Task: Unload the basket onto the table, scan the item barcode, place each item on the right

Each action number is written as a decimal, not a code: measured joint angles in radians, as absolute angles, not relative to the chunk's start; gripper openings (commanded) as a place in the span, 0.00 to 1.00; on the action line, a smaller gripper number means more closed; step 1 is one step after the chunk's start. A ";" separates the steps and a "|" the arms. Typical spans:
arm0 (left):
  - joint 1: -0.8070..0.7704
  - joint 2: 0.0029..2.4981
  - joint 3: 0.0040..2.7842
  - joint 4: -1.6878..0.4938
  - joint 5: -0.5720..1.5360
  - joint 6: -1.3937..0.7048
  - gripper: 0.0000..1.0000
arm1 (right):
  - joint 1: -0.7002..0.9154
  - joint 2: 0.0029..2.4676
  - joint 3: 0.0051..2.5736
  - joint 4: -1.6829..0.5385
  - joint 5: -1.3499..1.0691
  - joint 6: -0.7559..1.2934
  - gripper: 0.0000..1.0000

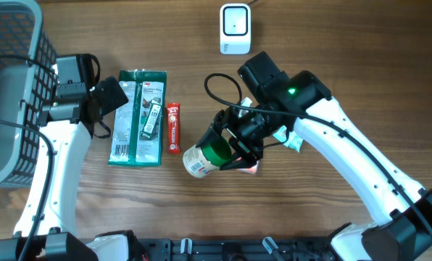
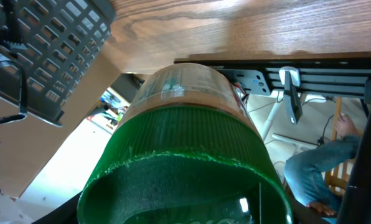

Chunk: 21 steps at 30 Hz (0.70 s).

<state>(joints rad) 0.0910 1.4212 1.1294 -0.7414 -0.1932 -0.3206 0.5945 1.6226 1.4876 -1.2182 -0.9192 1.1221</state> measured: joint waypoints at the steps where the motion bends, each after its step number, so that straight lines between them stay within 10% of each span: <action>1: 0.091 1.421 1.129 -0.741 -0.193 -0.321 1.00 | 0.595 1.623 1.488 -1.217 -0.920 1.126 0.04; 21: 0.091 1.421 1.129 -0.741 -0.193 -0.321 1.00 | 0.595 1.623 1.488 -1.187 -0.981 1.163 0.04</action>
